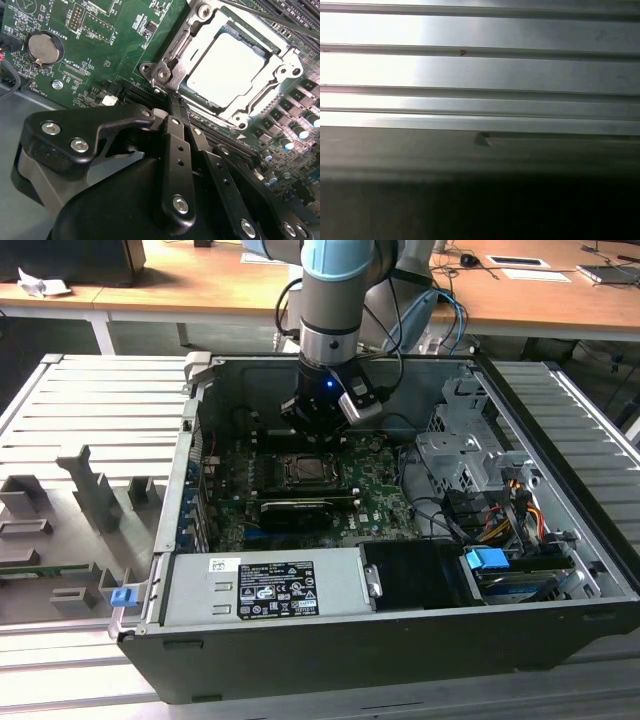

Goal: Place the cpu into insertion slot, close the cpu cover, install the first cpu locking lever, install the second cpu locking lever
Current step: 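Install the first cpu locking lever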

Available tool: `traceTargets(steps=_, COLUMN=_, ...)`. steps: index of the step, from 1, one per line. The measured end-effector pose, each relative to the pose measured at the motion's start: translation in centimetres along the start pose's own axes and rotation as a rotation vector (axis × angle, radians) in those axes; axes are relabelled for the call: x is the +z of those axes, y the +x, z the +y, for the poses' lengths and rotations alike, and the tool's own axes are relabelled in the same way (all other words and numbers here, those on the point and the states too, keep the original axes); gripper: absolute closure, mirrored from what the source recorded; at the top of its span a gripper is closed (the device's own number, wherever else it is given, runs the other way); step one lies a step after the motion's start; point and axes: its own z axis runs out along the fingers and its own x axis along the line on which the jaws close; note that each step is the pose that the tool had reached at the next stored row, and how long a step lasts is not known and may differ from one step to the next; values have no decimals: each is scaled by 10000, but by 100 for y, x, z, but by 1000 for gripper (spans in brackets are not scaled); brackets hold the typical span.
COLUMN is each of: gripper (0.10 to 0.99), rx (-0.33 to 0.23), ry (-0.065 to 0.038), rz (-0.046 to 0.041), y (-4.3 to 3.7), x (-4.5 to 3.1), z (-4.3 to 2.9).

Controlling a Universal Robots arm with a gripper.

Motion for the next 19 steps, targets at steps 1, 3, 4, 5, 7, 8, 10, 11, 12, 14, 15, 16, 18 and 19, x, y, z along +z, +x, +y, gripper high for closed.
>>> traceTargets(steps=1, gripper=980, rx=-1, ry=-9, rz=0, y=0, x=2, z=-1)
traceTargets(steps=3, gripper=980, rx=1, ry=-106, rz=-10, y=-1, x=5, z=1)
traceTargets(steps=4, gripper=980, rx=1, ry=-111, rz=-10, y=-1, x=3, z=1)
traceTargets(steps=5, gripper=980, rx=-1, ry=-132, rz=-22, y=-4, x=-22, z=6)
traceTargets(steps=7, gripper=980, rx=0, ry=-111, rz=-9, y=-2, x=-92, z=4)
traceTargets(steps=8, gripper=980, rx=-1, ry=-113, rz=-11, y=-3, x=-127, z=6)
traceTargets(steps=10, gripper=980, rx=-1, ry=-111, rz=-9, y=-2, x=-208, z=8)
traceTargets(steps=11, gripper=980, rx=-2, ry=-115, rz=-11, y=-3, x=-207, z=6)
traceTargets(steps=12, gripper=980, rx=-1, ry=-109, rz=-10, y=-2, x=-208, z=-1)
traceTargets(steps=14, gripper=980, rx=-1, ry=-81, rz=-7, y=-2, x=-208, z=-9)
traceTargets(steps=15, gripper=980, rx=-1, ry=-73, rz=-5, y=-1, x=-209, z=-14)
traceTargets(steps=16, gripper=980, rx=-1, ry=-73, rz=-7, y=-1, x=-209, z=-19)
traceTargets(steps=18, gripper=980, rx=-1, ry=-73, rz=-7, y=-1, x=-209, z=-30)
traceTargets(steps=19, gripper=980, rx=0, ry=-74, rz=-7, y=-1, x=-209, z=-35)
